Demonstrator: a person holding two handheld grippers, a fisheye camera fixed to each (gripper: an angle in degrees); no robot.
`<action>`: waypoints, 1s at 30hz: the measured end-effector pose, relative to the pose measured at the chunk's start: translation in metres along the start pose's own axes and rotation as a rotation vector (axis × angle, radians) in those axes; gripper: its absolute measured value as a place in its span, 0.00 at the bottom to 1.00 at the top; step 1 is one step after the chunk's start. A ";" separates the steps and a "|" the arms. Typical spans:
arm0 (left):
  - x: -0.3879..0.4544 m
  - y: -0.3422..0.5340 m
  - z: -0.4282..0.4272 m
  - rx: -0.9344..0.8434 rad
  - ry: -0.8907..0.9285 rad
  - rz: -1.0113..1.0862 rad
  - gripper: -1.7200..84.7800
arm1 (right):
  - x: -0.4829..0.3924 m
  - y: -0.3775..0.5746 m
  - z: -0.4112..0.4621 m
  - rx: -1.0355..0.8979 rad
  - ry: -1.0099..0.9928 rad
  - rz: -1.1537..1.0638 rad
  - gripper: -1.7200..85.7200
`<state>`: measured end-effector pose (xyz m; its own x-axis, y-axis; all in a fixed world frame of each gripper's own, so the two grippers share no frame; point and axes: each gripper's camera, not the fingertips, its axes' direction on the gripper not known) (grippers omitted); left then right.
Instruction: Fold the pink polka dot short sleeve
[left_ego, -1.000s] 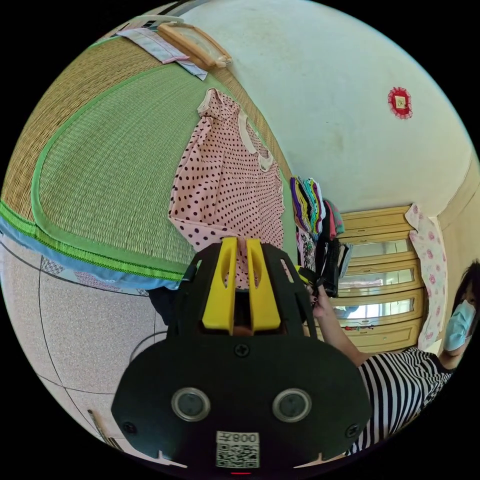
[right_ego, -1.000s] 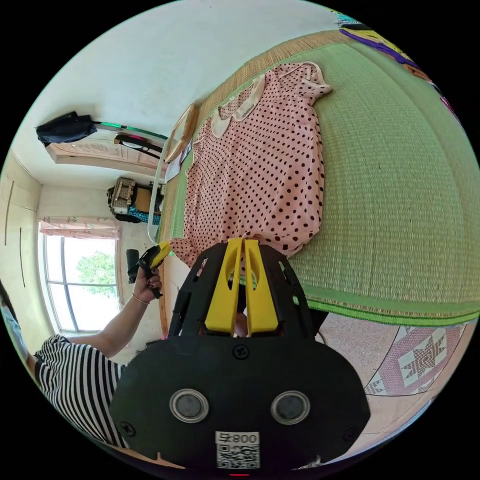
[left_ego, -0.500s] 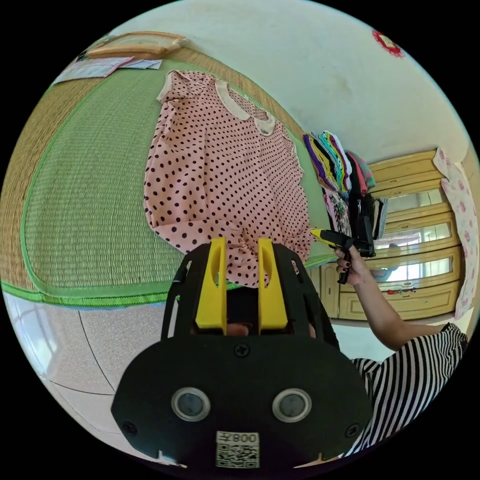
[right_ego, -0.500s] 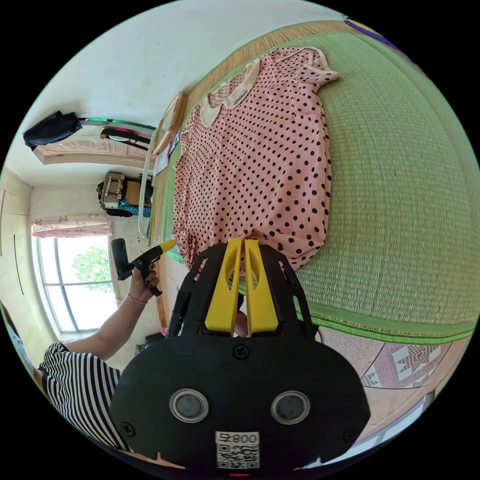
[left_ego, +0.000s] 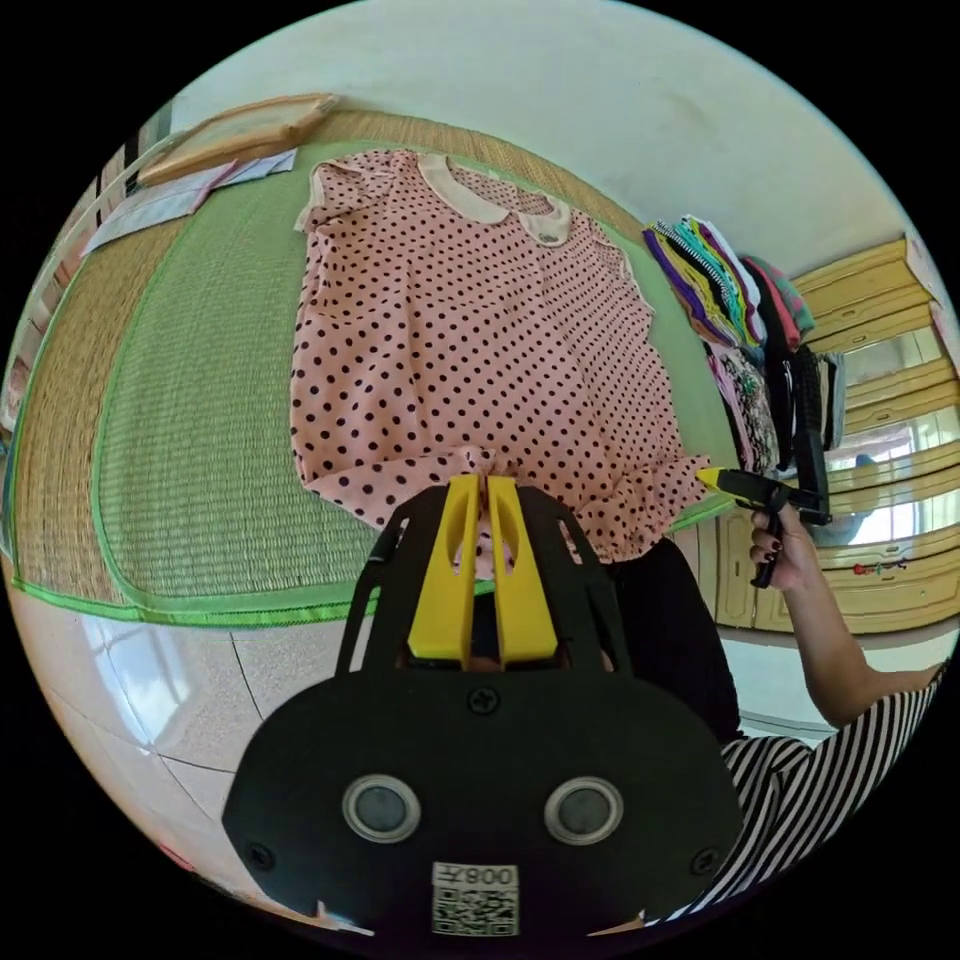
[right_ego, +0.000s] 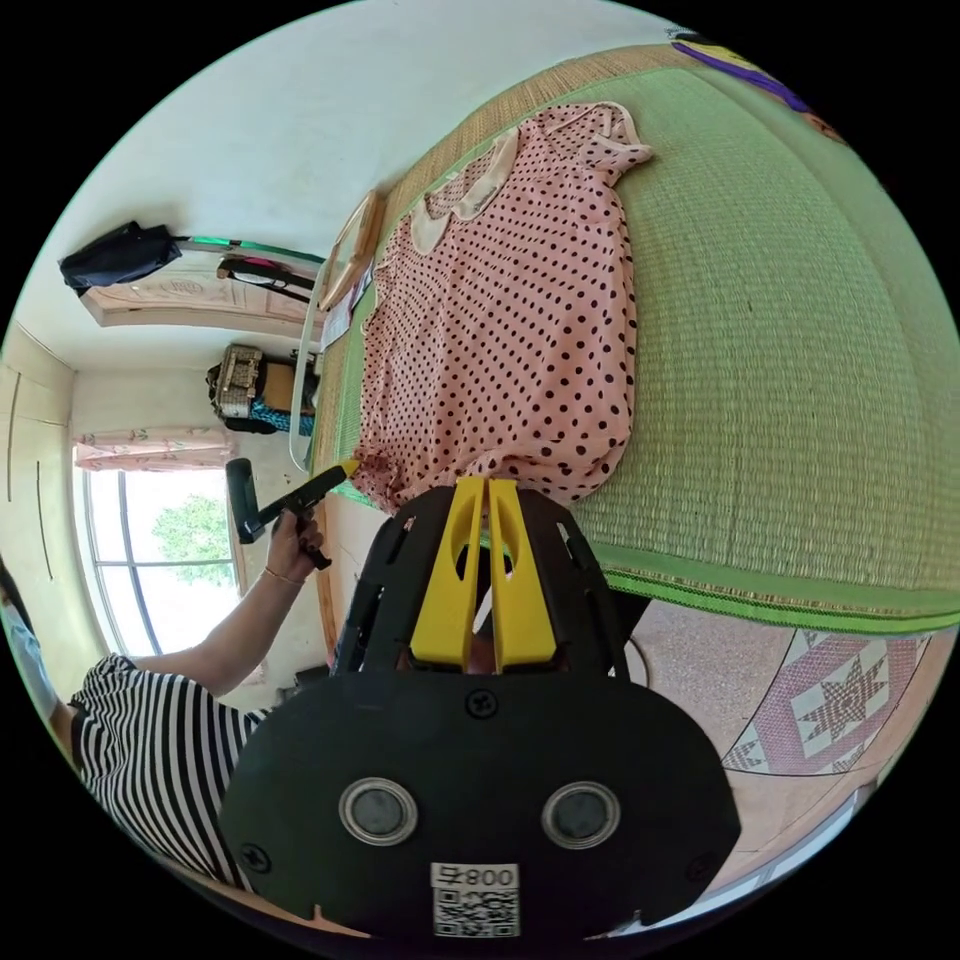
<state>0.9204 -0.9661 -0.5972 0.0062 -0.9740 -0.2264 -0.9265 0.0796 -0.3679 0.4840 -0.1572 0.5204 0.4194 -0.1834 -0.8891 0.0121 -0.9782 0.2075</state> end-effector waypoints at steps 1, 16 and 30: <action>-0.001 0.004 -0.008 0.013 0.006 -0.001 0.04 | -0.002 0.005 -0.005 0.001 0.002 -0.006 0.02; -0.086 0.109 -0.052 0.020 0.155 -0.281 0.05 | 0.059 0.073 0.014 -0.052 -0.016 0.140 0.02; -0.075 0.031 -0.102 0.096 0.150 -0.160 0.05 | 0.040 0.077 -0.001 -0.011 0.062 0.123 0.02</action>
<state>0.8523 -0.9118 -0.4992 0.0878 -0.9958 -0.0243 -0.8780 -0.0659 -0.4742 0.5027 -0.2401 0.5011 0.4738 -0.2954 -0.8296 -0.0330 -0.9474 0.3184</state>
